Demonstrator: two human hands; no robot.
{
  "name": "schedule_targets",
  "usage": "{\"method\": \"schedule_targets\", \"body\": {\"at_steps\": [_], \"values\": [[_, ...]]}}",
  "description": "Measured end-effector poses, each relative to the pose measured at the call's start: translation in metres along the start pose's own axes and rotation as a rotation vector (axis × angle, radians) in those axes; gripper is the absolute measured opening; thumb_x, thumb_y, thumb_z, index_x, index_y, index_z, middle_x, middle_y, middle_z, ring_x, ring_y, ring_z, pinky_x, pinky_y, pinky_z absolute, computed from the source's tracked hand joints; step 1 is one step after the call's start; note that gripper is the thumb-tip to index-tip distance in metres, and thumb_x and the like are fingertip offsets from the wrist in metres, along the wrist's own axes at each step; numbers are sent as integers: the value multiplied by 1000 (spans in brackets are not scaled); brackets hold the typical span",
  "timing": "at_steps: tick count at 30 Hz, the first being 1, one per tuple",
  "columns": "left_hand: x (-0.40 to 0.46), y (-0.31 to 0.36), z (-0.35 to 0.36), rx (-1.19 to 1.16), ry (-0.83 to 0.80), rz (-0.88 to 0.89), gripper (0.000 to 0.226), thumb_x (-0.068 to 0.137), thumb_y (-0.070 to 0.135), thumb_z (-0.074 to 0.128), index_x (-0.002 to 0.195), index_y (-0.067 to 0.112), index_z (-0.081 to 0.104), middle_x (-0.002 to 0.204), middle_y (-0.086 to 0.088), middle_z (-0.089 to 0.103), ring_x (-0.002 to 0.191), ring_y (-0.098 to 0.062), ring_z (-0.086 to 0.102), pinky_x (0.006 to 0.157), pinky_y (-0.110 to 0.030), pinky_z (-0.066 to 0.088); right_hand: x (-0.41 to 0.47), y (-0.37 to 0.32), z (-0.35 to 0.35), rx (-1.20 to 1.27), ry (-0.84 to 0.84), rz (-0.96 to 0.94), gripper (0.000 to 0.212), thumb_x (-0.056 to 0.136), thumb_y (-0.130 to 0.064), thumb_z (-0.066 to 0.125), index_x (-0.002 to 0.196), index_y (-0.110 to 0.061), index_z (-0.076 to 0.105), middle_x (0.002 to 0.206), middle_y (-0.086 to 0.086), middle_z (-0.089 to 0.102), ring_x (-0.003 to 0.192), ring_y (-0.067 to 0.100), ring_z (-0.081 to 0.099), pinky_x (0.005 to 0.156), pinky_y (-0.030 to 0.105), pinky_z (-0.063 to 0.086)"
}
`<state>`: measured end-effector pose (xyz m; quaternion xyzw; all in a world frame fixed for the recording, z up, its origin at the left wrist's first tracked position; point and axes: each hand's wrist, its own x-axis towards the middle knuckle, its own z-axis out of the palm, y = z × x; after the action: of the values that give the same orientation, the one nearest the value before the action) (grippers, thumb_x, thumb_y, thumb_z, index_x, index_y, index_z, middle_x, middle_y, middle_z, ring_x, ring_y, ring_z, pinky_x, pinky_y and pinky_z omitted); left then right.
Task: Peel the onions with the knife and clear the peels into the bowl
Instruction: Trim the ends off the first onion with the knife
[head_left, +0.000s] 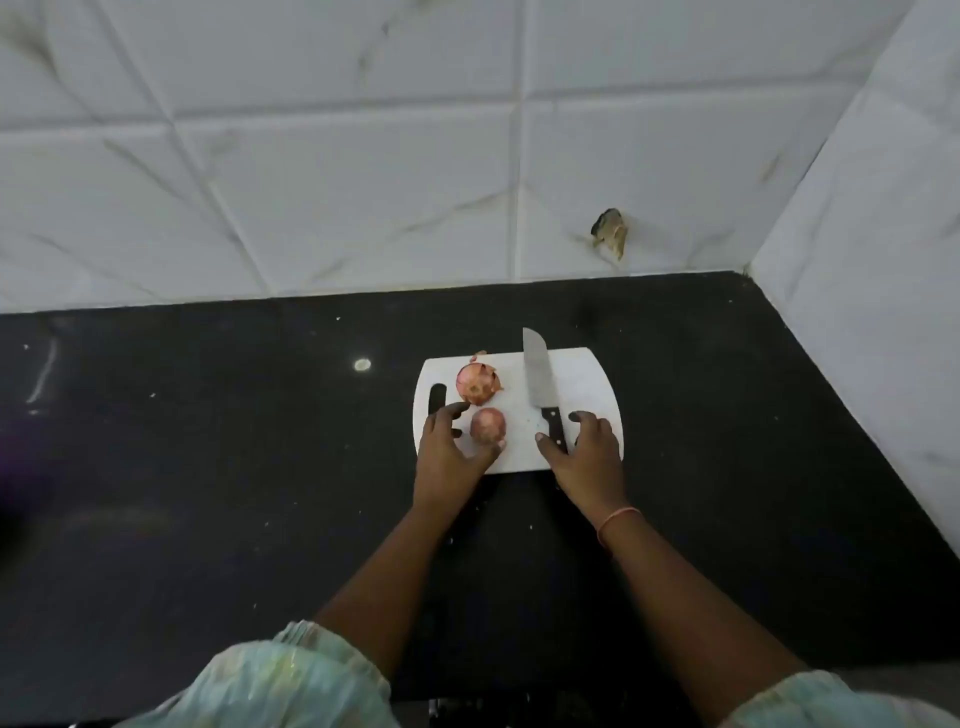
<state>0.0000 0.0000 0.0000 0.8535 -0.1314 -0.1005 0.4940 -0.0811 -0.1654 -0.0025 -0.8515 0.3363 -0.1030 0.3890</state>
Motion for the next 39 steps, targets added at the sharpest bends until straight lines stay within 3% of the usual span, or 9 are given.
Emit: {"method": "schedule_targets", "body": {"at_steps": [3,8,13,23,30,32,34,36,39], "values": [[0,-3,8,49,80,10,72,70,54,82,131,28,51,130,9,54,114,-11,54,98,-39,51,1,-3,5,-126,47,-35,48,84,-47,69,112,-10,56,113,10,54,106,30,49,86,39,45],[1,0,15,19,131,-39,74,68,67,73,128,27,55,123,8,59,111,-13,55,95,-36,49,-1,-9,15,-379,110,-75,42,90,-48,58,111,-12,51,109,7,54,102,27,52,75,42,50],[9,-4,22,8,136,-67,60,73,58,75,122,26,62,113,9,65,107,-16,56,90,-33,47,4,-8,16,-450,111,-64,26,96,-31,51,112,-11,50,109,7,57,98,27,56,71,39,48],[10,11,-7,-544,-110,-276,26,93,37,65,116,23,68,109,4,70,101,-10,62,79,-22,46,-11,44,-29,-465,341,94,28,93,-25,59,115,-9,56,112,14,57,104,34,54,82,45,44],[13,21,-12,-887,-352,-418,31,101,41,46,118,21,64,121,-12,70,84,-14,58,85,-32,45,-8,39,-39,-405,326,246,40,89,-30,63,122,-10,54,124,16,51,115,36,47,93,47,39],[13,18,-6,-878,-404,-394,34,100,40,50,125,21,62,120,-9,70,86,-14,58,86,-32,47,-7,20,-37,-387,392,132,46,89,-35,63,127,-13,53,125,15,51,113,35,47,91,46,39],[13,17,-2,-864,-418,-364,36,99,37,54,133,25,60,116,-2,72,86,-12,60,85,-31,48,-9,-2,-31,-176,294,-123,49,91,-42,62,133,-20,51,125,5,52,106,24,54,87,38,47],[13,16,1,-875,-429,-345,37,98,35,58,135,26,60,121,-1,71,94,-15,65,88,-32,51,-14,-25,-23,135,-19,-263,58,91,-42,64,143,-31,41,131,-10,45,100,6,56,81,19,50],[14,16,1,-915,-461,-347,37,96,31,62,131,21,62,121,-7,71,112,-22,68,97,-39,53,-12,-41,-6,207,-253,-377,63,91,-30,68,147,-31,38,138,-13,43,120,-2,49,92,13,47]]}}
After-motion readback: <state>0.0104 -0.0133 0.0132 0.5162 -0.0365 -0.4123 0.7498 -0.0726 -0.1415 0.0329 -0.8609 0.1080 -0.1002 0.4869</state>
